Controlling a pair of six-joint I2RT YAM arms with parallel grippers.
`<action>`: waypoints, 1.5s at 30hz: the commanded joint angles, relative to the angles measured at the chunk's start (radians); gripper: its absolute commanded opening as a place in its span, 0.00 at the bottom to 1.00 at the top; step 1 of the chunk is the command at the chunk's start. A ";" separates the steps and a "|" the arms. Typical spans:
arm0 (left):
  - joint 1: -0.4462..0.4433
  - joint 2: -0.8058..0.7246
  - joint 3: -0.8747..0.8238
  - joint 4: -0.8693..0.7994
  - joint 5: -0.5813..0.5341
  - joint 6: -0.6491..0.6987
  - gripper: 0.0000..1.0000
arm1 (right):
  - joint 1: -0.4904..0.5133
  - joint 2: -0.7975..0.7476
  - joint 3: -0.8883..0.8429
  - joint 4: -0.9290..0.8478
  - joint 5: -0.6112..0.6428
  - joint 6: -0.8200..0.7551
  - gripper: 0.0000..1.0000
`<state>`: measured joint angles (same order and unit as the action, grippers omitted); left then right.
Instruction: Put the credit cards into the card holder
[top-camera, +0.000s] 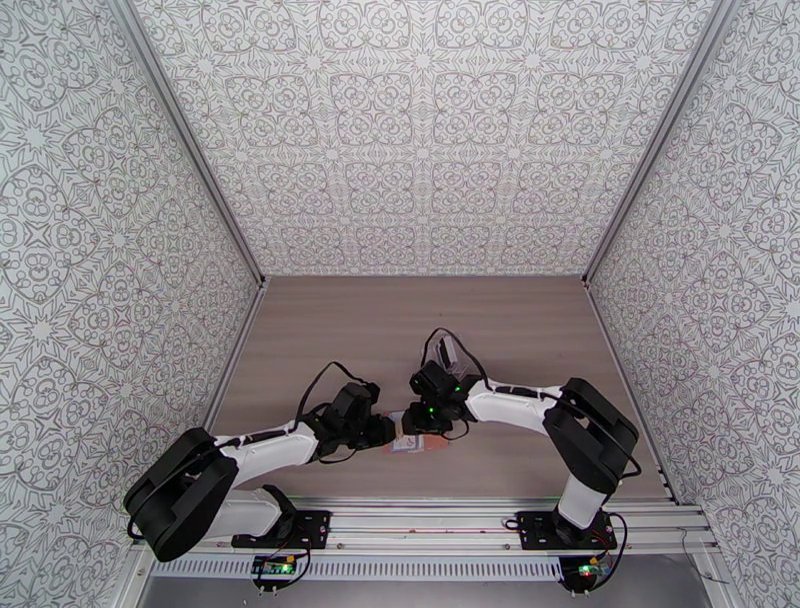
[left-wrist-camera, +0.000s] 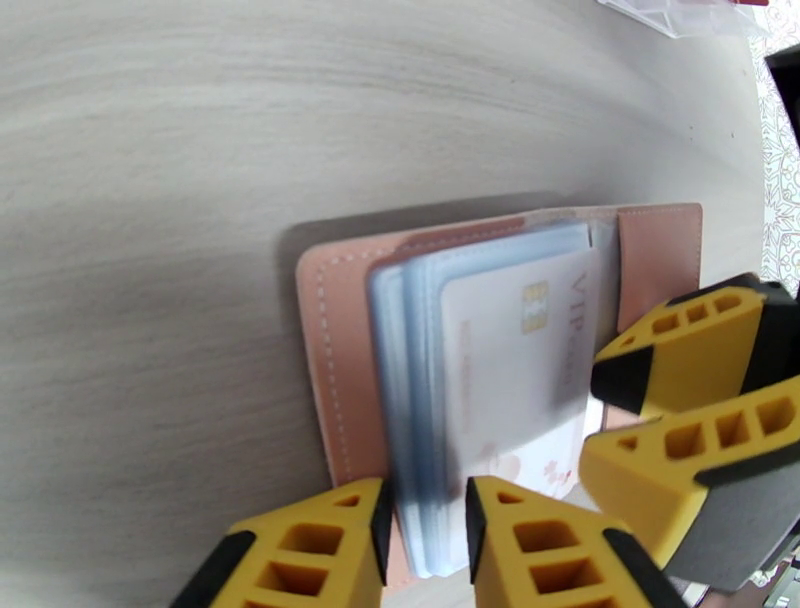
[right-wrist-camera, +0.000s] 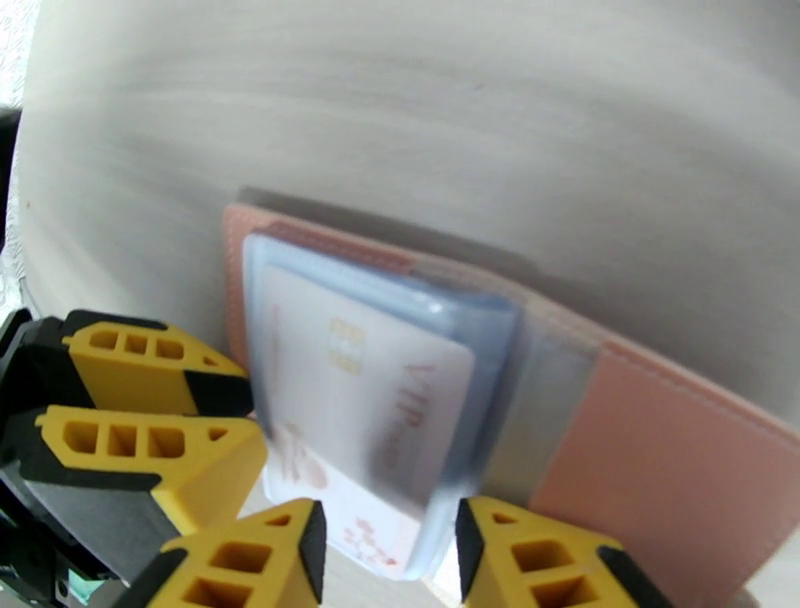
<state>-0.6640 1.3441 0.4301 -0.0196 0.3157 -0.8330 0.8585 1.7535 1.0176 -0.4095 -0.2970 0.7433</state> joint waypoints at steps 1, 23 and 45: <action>-0.009 0.017 0.004 -0.042 -0.033 0.020 0.30 | 0.008 -0.026 0.037 -0.047 0.056 -0.015 0.42; -0.009 0.011 -0.004 -0.035 -0.035 0.018 0.30 | 0.008 0.041 0.094 -0.071 0.065 -0.010 0.30; -0.009 0.014 0.003 -0.039 -0.031 0.022 0.30 | 0.015 0.063 0.092 -0.072 0.061 -0.010 0.24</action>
<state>-0.6640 1.3441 0.4301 -0.0200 0.3157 -0.8330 0.8650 1.8061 1.0843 -0.4625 -0.2466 0.7353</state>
